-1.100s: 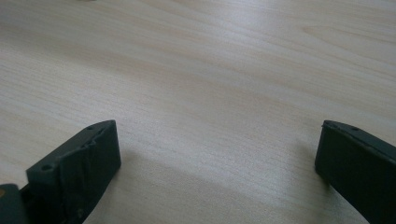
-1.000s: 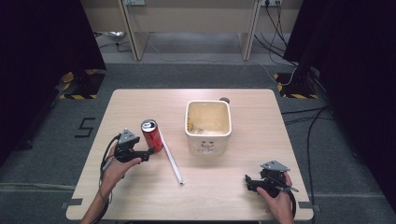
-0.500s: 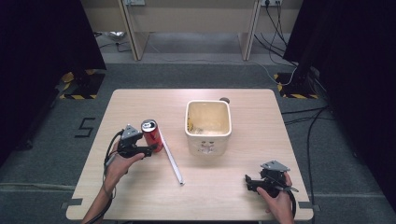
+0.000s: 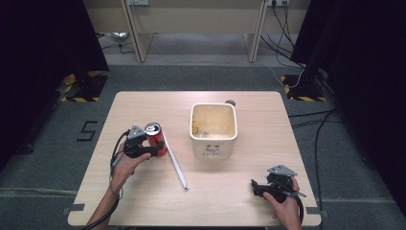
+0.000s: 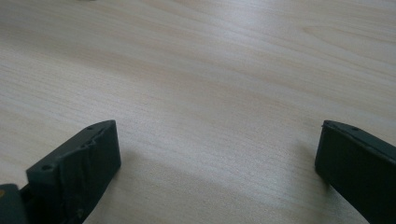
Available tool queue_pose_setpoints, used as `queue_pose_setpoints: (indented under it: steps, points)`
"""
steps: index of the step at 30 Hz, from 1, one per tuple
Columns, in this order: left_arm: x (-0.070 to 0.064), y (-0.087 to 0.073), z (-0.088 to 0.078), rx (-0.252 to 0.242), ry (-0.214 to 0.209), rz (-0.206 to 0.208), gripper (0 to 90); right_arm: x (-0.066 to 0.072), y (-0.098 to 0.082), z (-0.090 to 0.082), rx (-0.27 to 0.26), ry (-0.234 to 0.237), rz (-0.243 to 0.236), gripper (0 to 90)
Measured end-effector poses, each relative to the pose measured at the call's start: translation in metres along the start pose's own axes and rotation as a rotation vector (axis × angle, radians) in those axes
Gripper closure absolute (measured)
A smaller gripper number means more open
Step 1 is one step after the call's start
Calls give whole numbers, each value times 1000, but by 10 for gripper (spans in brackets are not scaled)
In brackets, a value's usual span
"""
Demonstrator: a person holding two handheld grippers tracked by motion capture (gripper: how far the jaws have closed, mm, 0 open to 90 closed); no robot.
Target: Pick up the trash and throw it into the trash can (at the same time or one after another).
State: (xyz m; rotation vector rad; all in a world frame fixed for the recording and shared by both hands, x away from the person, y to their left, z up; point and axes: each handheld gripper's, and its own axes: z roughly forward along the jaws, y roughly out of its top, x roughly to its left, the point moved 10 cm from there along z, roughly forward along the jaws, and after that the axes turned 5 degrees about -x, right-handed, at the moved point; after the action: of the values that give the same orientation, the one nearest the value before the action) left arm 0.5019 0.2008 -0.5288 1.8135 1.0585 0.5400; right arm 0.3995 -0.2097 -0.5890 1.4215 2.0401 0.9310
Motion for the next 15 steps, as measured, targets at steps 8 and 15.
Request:
queue_pose_setpoints:
  steps: [8, 15]
  points:
    - [-3, 6, -1, -9, 6, 37, 341, 0, 0, 0, 0, 1, -3, 4]
    - [-10, 19, -14, -16, -9, 77, 346, 0, 0, 0, 0, 2, -2, 5]
